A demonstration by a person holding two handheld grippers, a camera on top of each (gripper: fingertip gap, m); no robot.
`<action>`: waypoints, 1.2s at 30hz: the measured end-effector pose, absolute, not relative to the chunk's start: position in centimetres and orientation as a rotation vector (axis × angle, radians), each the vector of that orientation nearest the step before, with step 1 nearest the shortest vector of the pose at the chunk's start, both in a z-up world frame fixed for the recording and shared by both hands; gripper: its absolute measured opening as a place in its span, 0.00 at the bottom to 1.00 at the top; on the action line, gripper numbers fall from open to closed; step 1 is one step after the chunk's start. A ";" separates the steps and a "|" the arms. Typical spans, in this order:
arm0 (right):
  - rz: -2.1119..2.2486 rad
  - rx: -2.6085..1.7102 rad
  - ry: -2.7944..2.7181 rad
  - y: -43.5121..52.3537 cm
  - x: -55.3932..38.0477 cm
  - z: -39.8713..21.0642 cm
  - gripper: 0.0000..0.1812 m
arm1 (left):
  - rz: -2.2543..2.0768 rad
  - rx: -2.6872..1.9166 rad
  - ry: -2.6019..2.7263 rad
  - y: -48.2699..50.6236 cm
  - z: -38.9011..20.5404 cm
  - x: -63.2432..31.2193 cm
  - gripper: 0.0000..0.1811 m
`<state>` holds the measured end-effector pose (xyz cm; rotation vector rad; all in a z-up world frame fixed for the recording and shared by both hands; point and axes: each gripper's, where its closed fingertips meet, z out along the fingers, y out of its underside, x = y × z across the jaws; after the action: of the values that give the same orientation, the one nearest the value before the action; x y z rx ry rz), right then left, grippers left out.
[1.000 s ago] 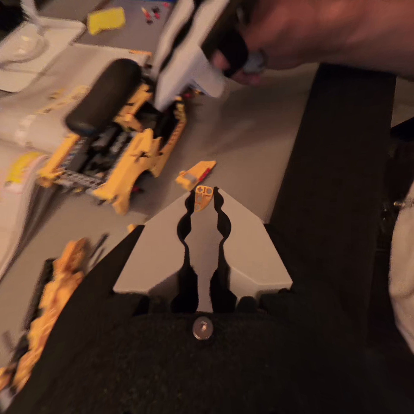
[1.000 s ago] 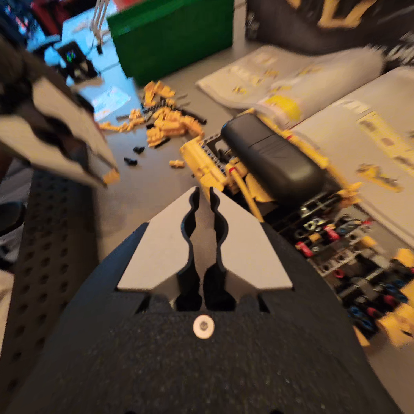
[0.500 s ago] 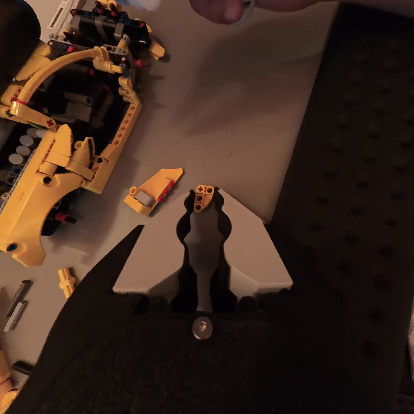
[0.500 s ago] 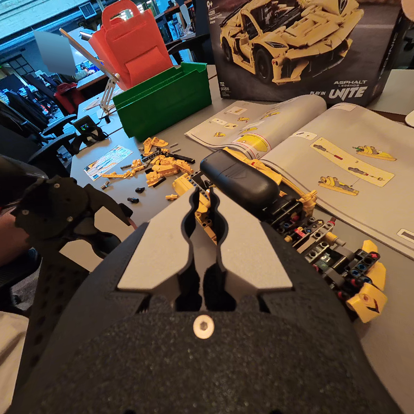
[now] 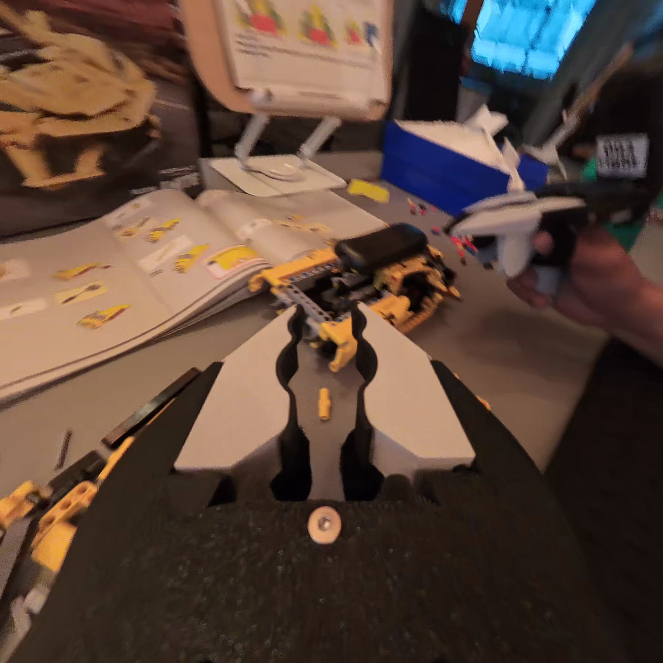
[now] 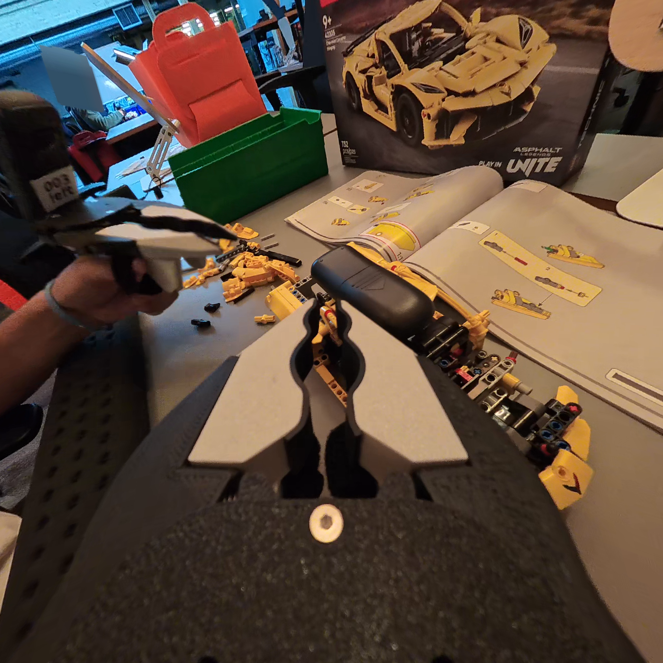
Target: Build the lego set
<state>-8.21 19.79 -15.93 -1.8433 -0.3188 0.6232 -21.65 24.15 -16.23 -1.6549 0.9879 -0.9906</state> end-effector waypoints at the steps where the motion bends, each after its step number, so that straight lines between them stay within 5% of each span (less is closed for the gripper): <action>1: 0.634 -1.844 -0.315 19.8 -8.2 -16.0 0.04 | -1.005 -1.672 0.897 25.4 -16.2 -22.4 0.14; 11: 0.580 -1.858 -0.312 20.3 -7.4 -16.4 0.09 | -0.856 -1.724 0.750 29.5 -17.4 -26.2 0.14; 16: 0.070 -1.864 -0.288 19.2 4.1 -13.6 0.14 | -0.831 -1.732 0.795 29.2 -17.9 -26.0 0.14; 19: -0.230 -2.151 -0.179 14.3 13.4 -15.5 0.07 | -0.810 -1.723 0.836 28.8 -18.0 -25.5 0.14; 27: -0.111 -2.440 -0.094 5.7 16.9 -23.0 0.09 | -0.791 -1.719 0.859 28.8 -18.1 -24.9 0.14; 36: -0.034 -2.477 -0.445 7.3 15.9 -26.1 0.13 | -0.738 -1.695 0.907 28.6 -18.1 -24.1 0.14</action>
<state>15.89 7.34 -26.09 -2.4771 -0.4449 -0.0343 -24.12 28.61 -18.14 -1.6953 0.9069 -0.7384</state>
